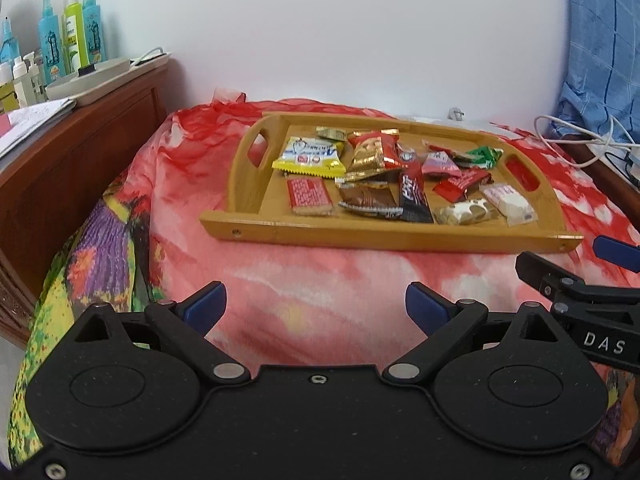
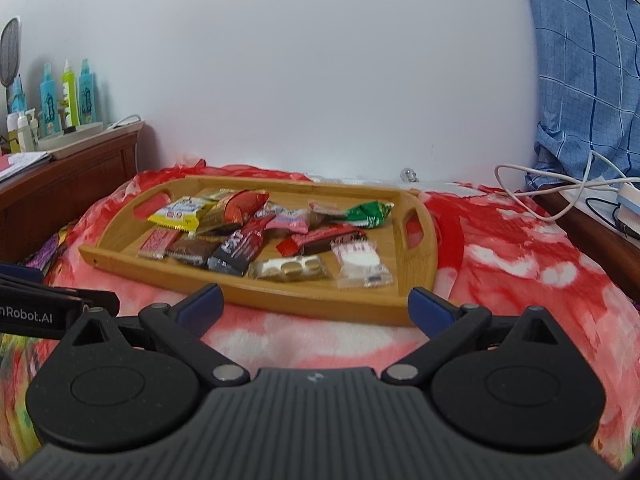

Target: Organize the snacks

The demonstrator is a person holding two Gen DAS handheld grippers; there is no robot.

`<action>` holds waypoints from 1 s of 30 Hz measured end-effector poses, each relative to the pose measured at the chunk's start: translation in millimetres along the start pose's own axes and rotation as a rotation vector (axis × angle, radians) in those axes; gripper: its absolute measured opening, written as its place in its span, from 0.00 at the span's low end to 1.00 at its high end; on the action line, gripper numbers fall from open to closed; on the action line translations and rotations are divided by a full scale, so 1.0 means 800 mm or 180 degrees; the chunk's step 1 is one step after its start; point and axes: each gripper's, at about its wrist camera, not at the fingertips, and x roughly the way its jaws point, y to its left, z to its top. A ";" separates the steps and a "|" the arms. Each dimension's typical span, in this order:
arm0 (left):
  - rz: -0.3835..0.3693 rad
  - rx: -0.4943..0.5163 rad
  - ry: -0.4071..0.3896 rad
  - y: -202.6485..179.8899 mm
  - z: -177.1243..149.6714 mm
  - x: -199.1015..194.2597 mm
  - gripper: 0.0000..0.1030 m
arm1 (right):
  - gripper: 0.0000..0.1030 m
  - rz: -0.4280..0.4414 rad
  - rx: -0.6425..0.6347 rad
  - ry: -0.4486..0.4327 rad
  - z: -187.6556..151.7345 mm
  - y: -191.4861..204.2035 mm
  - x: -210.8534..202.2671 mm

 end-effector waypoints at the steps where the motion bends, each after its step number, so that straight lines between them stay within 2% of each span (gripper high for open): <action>1: -0.0013 0.0012 0.0019 0.000 -0.003 0.001 0.94 | 1.00 -0.0002 -0.0001 0.0019 -0.003 0.001 -0.001; 13: -0.0012 0.0149 0.0161 -0.001 -0.032 0.025 0.94 | 1.00 -0.0220 -0.0036 0.0171 -0.039 0.011 -0.008; 19: -0.0078 0.0080 0.0191 0.006 -0.036 0.034 0.97 | 1.00 -0.0337 -0.0076 0.0308 -0.049 0.012 0.007; 26: -0.0128 0.0107 0.0132 0.011 -0.041 0.034 1.00 | 1.00 -0.0368 -0.0120 0.0365 -0.056 0.021 0.016; 30: -0.0151 0.0154 0.0113 0.011 -0.045 0.032 1.00 | 1.00 -0.0309 0.0077 0.0428 -0.057 0.014 0.020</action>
